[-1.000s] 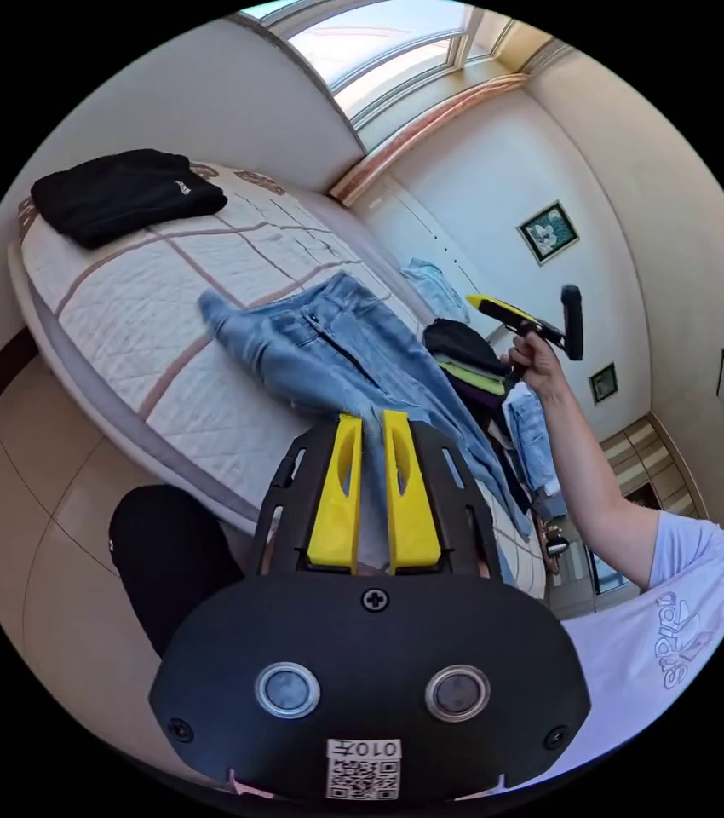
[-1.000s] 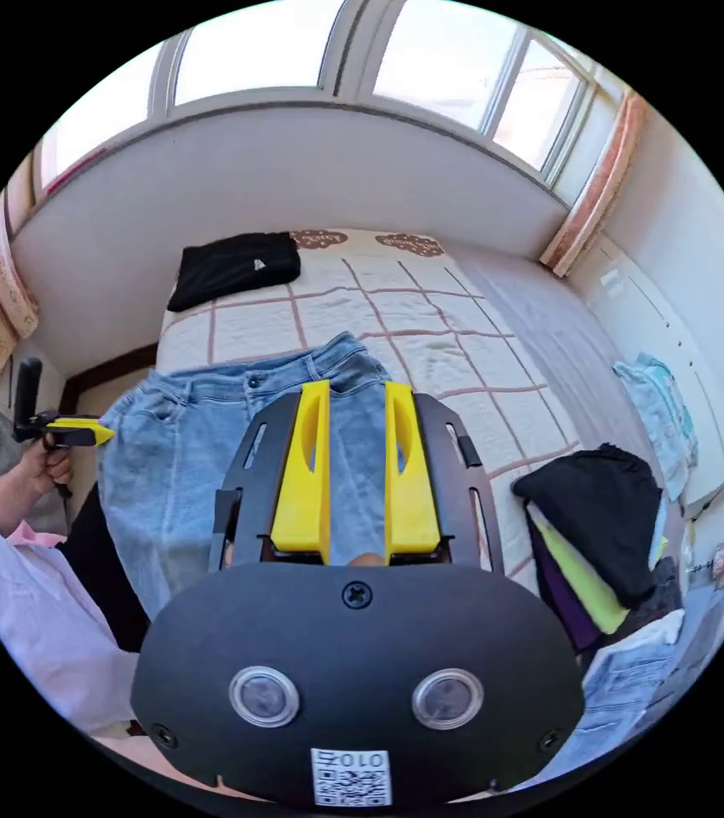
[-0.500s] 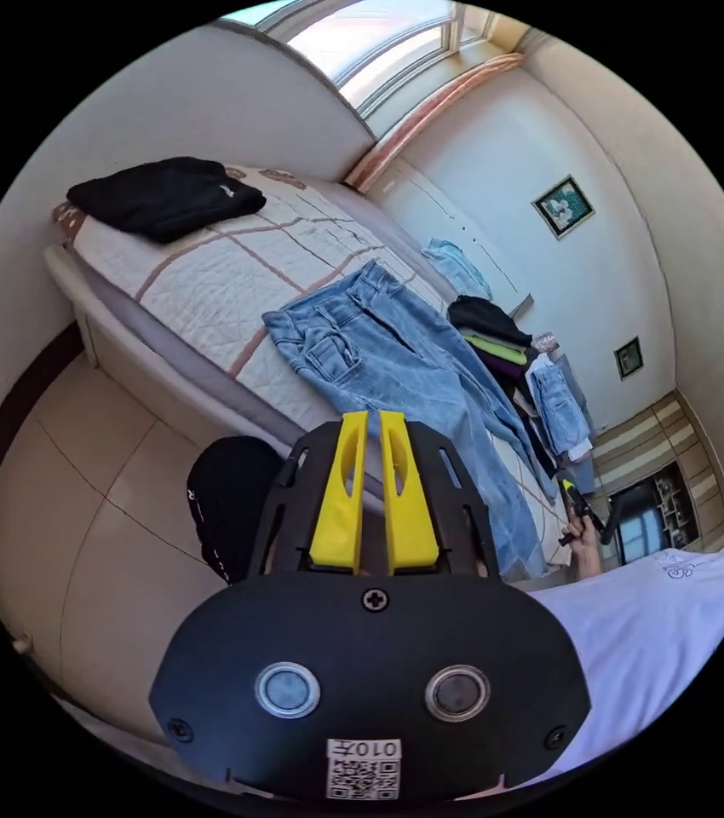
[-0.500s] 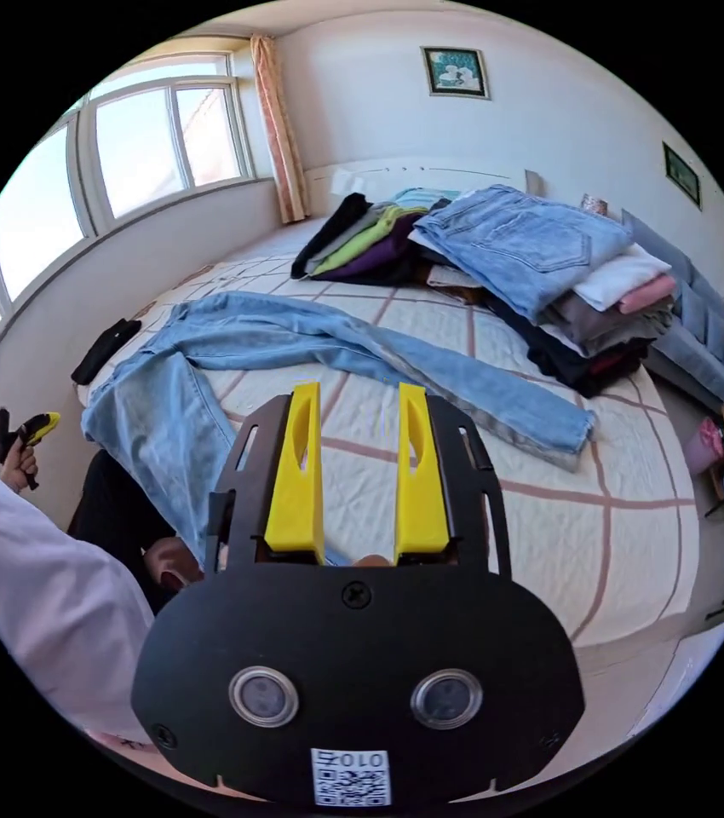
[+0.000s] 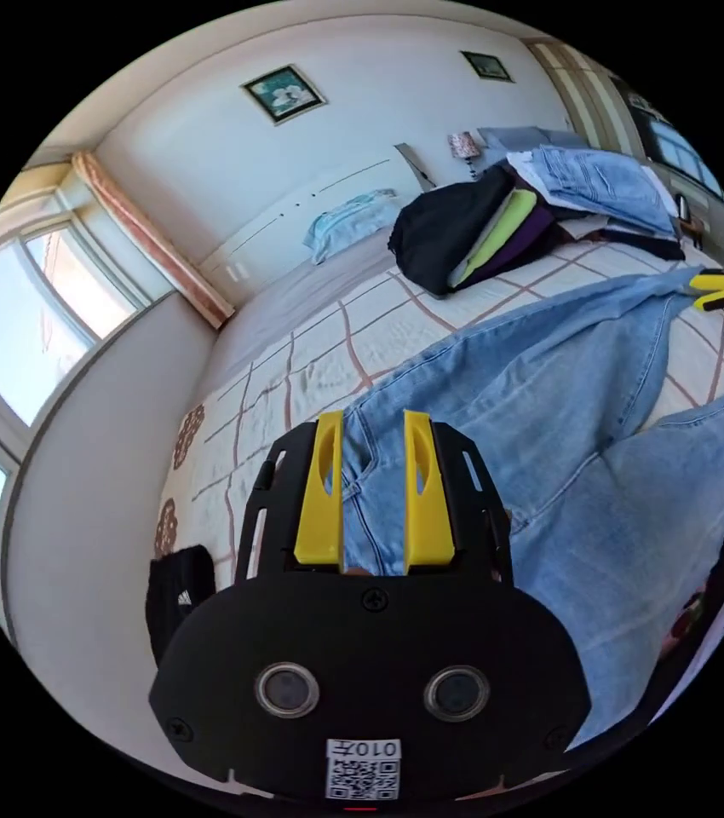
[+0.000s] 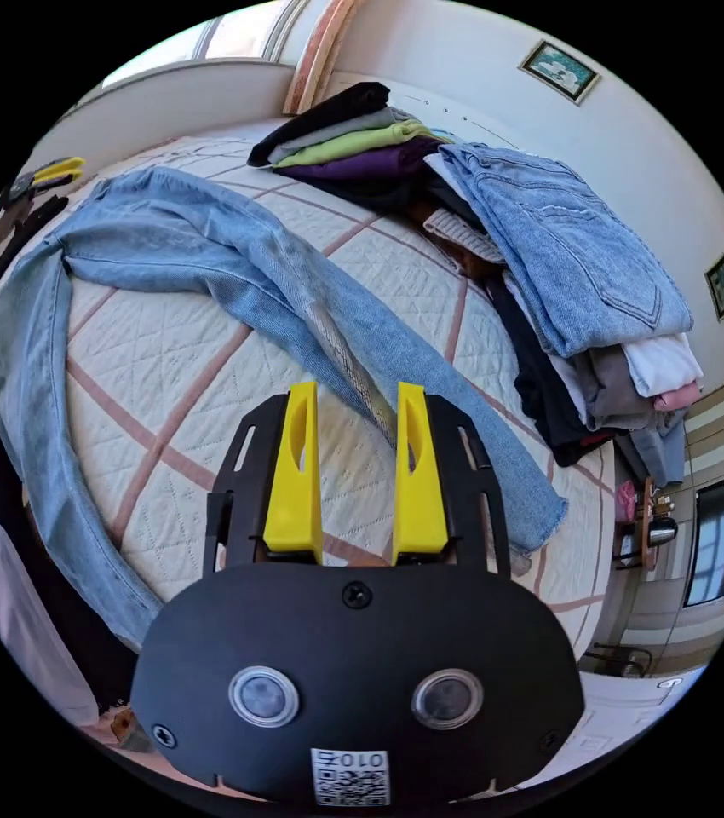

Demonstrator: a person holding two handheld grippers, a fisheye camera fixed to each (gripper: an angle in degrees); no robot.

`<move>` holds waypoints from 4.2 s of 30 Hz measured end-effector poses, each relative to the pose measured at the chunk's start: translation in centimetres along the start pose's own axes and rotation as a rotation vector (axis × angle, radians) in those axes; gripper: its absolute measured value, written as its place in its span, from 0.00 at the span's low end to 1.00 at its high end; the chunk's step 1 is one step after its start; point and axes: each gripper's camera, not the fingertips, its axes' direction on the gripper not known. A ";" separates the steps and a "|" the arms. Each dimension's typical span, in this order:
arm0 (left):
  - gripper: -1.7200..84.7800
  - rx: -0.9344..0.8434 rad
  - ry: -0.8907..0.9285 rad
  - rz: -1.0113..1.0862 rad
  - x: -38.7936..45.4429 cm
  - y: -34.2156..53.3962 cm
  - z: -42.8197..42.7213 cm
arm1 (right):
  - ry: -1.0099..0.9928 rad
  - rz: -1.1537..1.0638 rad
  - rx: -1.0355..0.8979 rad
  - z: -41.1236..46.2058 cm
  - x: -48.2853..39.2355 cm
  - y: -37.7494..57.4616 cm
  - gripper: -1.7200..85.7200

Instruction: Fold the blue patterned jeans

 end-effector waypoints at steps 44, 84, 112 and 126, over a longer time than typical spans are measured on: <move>0.02 -0.185 0.035 -0.416 -22.0 -0.7 11.5 | -0.009 -0.047 -0.164 0.5 9.3 -18.4 0.07; 0.03 -0.056 0.610 -0.812 -29.8 20.0 17.4 | -0.115 0.039 -0.025 4.9 14.9 -9.4 0.14; 0.02 0.037 0.491 -0.616 -26.6 24.0 7.3 | 0.071 0.016 -0.046 -4.5 13.7 -8.9 0.06; 0.02 -0.006 0.566 -0.778 -28.9 29.6 4.4 | -0.209 0.071 -0.392 -3.1 19.6 -15.0 0.07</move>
